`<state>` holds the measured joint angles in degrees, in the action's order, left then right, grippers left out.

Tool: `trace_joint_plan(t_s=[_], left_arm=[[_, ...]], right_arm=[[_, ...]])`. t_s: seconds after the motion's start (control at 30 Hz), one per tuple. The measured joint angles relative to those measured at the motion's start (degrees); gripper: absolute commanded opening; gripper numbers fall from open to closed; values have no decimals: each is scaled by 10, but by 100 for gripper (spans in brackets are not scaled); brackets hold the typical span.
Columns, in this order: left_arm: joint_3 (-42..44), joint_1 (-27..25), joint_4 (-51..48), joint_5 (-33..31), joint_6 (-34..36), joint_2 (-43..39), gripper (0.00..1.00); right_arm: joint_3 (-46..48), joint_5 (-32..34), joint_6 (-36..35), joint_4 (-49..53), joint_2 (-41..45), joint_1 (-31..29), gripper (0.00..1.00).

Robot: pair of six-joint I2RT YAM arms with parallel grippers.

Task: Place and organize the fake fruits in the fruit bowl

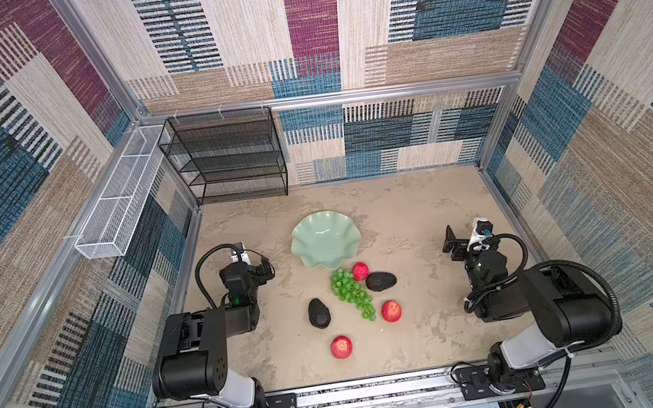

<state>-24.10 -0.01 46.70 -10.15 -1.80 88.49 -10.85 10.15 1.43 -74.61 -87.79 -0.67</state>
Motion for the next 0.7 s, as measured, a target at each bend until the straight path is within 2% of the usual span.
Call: trace_joint_plan(t_s=[0.7], left_arm=[[4,-1,1,13,1,-1,100]], right_arm=[[0,1,0,0,0,0,100]])
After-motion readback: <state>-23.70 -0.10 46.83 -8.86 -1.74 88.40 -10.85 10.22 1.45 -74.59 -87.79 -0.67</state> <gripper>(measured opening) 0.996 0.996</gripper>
